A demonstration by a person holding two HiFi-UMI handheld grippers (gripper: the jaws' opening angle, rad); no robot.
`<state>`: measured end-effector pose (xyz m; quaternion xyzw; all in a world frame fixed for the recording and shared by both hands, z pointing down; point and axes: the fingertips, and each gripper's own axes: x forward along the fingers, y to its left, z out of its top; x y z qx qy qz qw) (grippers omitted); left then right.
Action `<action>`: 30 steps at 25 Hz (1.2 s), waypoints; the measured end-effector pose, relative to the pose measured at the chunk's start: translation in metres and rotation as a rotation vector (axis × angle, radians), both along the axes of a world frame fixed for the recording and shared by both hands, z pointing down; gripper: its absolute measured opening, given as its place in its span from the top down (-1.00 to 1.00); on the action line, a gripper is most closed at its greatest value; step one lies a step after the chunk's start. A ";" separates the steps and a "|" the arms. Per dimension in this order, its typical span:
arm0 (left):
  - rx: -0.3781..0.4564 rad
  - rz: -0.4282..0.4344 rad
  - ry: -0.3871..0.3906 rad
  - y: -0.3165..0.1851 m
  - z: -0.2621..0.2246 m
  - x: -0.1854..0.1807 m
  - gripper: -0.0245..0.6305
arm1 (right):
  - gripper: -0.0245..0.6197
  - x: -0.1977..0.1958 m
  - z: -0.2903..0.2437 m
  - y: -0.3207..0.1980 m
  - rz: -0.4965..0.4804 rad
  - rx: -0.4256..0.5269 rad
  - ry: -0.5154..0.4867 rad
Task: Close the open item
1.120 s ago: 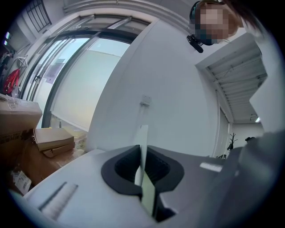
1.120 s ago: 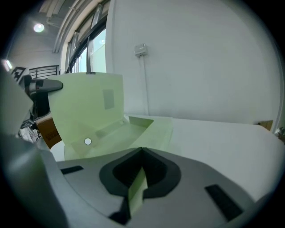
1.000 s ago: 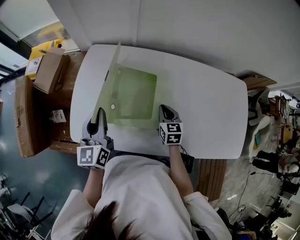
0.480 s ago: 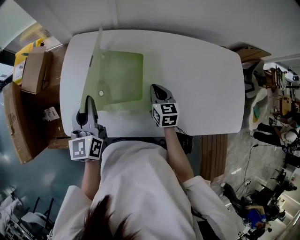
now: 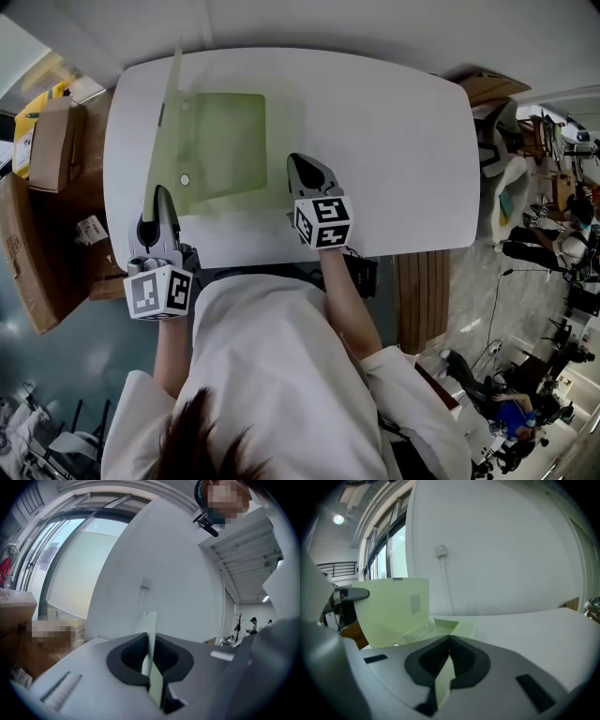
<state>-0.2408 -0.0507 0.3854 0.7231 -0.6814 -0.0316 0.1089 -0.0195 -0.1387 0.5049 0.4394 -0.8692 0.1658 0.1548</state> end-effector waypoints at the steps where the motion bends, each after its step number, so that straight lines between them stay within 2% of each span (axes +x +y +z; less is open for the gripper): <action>1: -0.001 0.000 -0.005 0.000 0.000 0.001 0.90 | 0.91 0.001 -0.002 0.001 0.000 0.002 -0.006; 7: -0.017 0.007 -0.022 -0.001 0.006 0.009 0.90 | 0.91 0.011 -0.010 0.010 0.017 0.012 -0.039; 15: -0.014 0.057 -0.063 -0.005 0.007 0.023 0.90 | 0.91 0.021 -0.020 0.020 0.036 0.024 -0.063; 23: -0.015 0.098 -0.157 -0.005 0.013 0.039 0.90 | 0.91 0.033 -0.024 0.022 0.062 0.038 -0.073; 30: -0.027 0.127 -0.207 -0.007 0.015 0.053 0.90 | 0.91 0.043 -0.027 0.025 0.080 0.043 -0.072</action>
